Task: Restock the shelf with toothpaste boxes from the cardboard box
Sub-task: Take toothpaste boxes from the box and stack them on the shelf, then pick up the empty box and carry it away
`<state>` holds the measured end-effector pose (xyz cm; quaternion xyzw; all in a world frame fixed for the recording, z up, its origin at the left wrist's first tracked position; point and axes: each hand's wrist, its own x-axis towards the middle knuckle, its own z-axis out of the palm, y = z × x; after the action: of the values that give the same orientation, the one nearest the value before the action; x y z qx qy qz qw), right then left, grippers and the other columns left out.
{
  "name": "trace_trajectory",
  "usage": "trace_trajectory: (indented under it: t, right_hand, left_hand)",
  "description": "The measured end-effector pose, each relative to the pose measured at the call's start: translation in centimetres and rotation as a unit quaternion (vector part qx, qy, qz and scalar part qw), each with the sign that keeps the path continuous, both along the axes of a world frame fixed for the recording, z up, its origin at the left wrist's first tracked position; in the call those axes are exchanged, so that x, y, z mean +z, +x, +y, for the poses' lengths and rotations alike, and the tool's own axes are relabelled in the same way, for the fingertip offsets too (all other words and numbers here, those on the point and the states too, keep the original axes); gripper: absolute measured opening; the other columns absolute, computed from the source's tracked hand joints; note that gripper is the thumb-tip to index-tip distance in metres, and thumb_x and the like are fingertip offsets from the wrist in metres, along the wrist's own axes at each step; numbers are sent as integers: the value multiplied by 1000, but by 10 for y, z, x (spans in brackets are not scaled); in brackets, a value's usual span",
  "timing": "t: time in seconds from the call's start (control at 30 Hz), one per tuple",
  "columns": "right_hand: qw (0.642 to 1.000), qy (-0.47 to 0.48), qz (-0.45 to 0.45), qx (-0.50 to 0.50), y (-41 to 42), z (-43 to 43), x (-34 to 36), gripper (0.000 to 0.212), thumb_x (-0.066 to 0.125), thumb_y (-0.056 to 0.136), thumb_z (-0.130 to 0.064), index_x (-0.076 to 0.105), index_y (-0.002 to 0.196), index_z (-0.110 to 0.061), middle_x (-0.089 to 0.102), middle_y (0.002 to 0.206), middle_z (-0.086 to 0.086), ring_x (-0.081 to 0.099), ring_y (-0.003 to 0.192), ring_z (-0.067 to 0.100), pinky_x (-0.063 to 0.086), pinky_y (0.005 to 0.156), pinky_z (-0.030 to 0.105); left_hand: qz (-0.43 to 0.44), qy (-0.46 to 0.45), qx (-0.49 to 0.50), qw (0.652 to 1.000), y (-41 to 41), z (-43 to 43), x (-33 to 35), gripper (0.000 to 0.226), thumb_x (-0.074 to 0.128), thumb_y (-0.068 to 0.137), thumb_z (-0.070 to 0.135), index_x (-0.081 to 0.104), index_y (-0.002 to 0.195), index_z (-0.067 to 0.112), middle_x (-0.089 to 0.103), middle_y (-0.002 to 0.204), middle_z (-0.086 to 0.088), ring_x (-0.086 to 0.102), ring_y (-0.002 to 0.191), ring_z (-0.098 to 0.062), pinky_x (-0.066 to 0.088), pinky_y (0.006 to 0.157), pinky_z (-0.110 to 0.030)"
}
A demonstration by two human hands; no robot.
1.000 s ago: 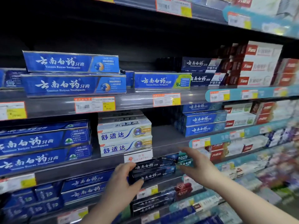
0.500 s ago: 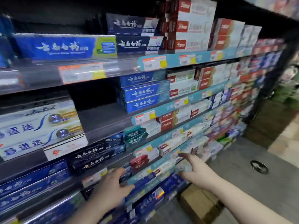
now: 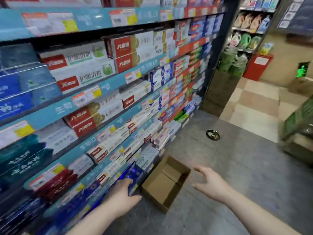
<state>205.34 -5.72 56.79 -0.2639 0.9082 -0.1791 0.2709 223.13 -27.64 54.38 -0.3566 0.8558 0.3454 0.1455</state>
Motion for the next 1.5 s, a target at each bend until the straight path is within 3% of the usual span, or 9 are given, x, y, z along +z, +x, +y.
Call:
trace_trajectory:
  t: [0.33, 0.63, 0.87, 1.0, 1.1, 1.17, 1.27, 1.37, 1.5]
  right_hand:
    - [999, 40, -26, -4, -87, 16, -36, 67, 64, 81, -33, 34, 139, -20, 37, 145, 3, 36, 133, 15, 25, 104, 15]
    - [991, 122, -57, -4, -207, -8, -63, 66, 61, 83, -32, 31, 141, -21, 34, 148, 2, 33, 135, 17, 25, 108, 22]
    - [984, 159, -81, 13, -293, -42, -104, 62, 61, 84, -27, 34, 139, -20, 37, 147, 3, 35, 135, 18, 28, 107, 24]
    - [979, 167, -92, 68, -340, -76, -145, 61, 61, 84, -30, 35, 138, -17, 39, 145, 5, 37, 133, 20, 31, 106, 28]
    - [972, 185, -83, 118, -372, -99, -190, 59, 60, 85, -34, 36, 138, -22, 41, 145, 2, 42, 131, 20, 35, 106, 31]
    - [966, 191, -88, 147, -392, -112, -225, 58, 60, 85, -35, 36, 137, -26, 42, 144, 0, 44, 129, 19, 36, 106, 31]
    - [955, 209, -104, 185, -421, -127, -275, 55, 57, 87, -34, 36, 137, -26, 42, 144, 1, 44, 128, 20, 38, 104, 31]
    - [945, 218, -113, 215, -451, -136, -325, 54, 58, 87, -31, 37, 137, -24, 41, 144, 3, 46, 126, 22, 39, 102, 31]
    - [939, 229, -114, 229, -483, -142, -401, 55, 59, 86, -30, 38, 137, -25, 42, 143, 4, 53, 117, 24, 44, 95, 31]
  left_hand:
    - [-59, 23, -34, 997, -96, 10, -54, 69, 61, 77, 48, 35, 136, 20, 41, 141, -5, 42, 128, -21, 38, 102, -29]
    - [-101, 81, -4, 992, -206, -19, -115, 78, 59, 78, 52, 26, 141, 20, 33, 147, -7, 38, 131, -24, 38, 106, -39]
    - [-120, 81, 38, 989, -274, -45, -154, 72, 59, 81, 48, 29, 139, 18, 37, 143, -9, 44, 125, -25, 43, 101, -40]
    - [-140, 131, 101, 976, -288, -46, -208, 77, 60, 75, 56, 33, 137, 19, 42, 139, -8, 44, 124, -25, 43, 100, -44]
    - [-132, 154, 169, 965, -301, -35, -242, 72, 64, 78, 45, 35, 135, 13, 44, 137, -6, 45, 122, -26, 42, 101, -40]
    - [-140, 164, 229, 949, -309, -27, -265, 57, 65, 81, 33, 41, 129, 12, 49, 123, 1, 51, 113, -24, 43, 91, -33]
    - [-163, 151, 273, 936, -319, -16, -307, 43, 64, 81, 35, 52, 117, 14, 59, 111, -2, 55, 93, -18, 47, 78, -31]
    - [-205, 142, 313, 916, -330, -6, -347, 45, 64, 82, 33, 51, 118, 10, 55, 121, -13, 55, 97, -24, 44, 77, -32]
    - [-228, 131, 332, 906, -344, 7, -404, 59, 64, 81, 38, 43, 128, 11, 46, 132, -18, 50, 115, -33, 44, 92, -40]
